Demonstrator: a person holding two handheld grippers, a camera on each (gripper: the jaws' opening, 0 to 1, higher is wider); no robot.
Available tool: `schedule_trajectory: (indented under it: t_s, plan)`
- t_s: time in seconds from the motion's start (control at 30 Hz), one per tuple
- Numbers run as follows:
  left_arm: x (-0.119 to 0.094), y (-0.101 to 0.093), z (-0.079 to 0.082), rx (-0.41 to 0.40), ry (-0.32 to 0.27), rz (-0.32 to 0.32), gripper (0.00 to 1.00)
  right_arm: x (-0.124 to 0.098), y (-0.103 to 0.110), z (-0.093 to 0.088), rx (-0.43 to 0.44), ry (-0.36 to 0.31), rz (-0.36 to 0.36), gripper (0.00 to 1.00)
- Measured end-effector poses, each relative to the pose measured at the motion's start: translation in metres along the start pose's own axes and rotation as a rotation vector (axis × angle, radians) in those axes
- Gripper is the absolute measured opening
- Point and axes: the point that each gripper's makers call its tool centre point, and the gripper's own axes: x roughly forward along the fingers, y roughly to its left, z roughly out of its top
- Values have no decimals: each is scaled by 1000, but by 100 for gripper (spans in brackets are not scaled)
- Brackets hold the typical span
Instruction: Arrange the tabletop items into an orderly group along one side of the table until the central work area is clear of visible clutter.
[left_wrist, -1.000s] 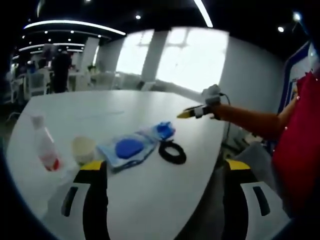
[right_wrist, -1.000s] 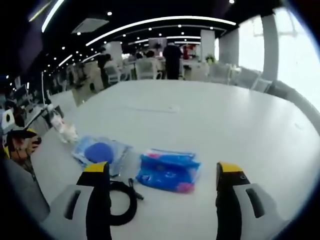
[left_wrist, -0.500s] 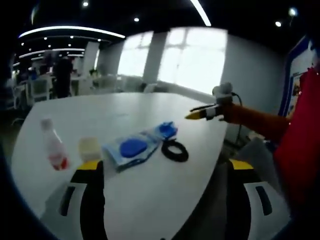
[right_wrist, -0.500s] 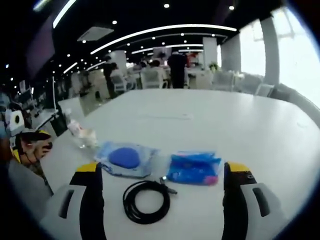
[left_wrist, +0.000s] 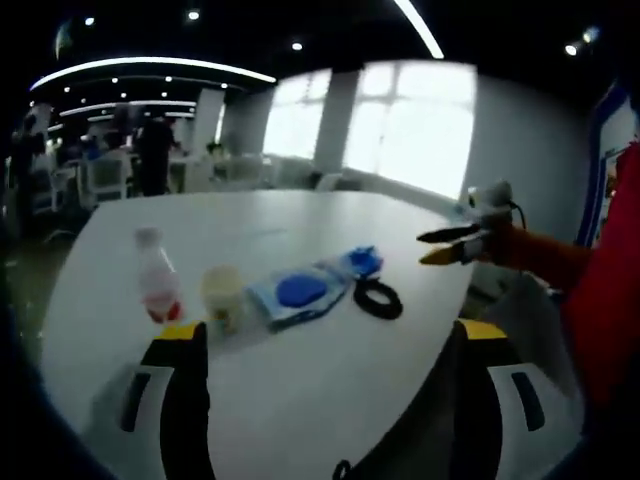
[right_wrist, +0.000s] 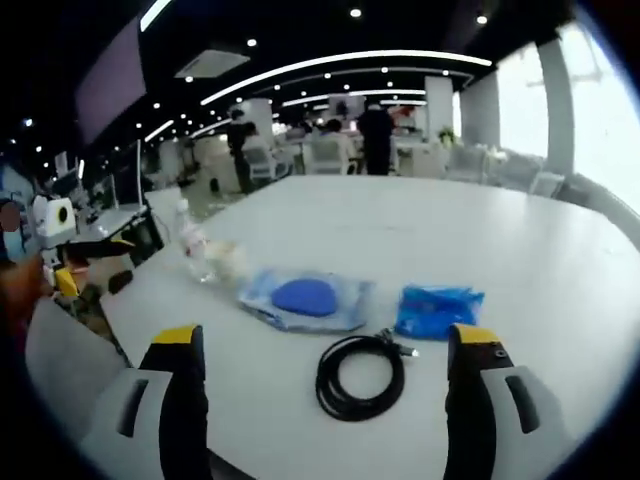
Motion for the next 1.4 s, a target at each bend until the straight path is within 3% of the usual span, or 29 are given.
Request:
schedule_trajectory:
  t_s: [0.27,0.43,0.67,0.93,1.1,1.4]
  plan:
    - [-17,13,1,-4,-31,106,99,-13,17,-3,30,-22,-1,99]
    - [-23,14,10,-32,-68,163,99,-28,19,9,-22,-60,-51,99]
    - [-23,10,17,-67,-95,183,99,-43,22,18,-85,-123,-101,99]
    - [-23,14,5,-85,-51,201,99,-40,22,17,-95,-118,-99,99]
    - [-27,30,-2,-99,-27,287,99,-37,17,17,-105,-118,-112,99]
    - [-27,34,-5,-76,-11,327,99,-33,15,14,-104,-112,-118,99]
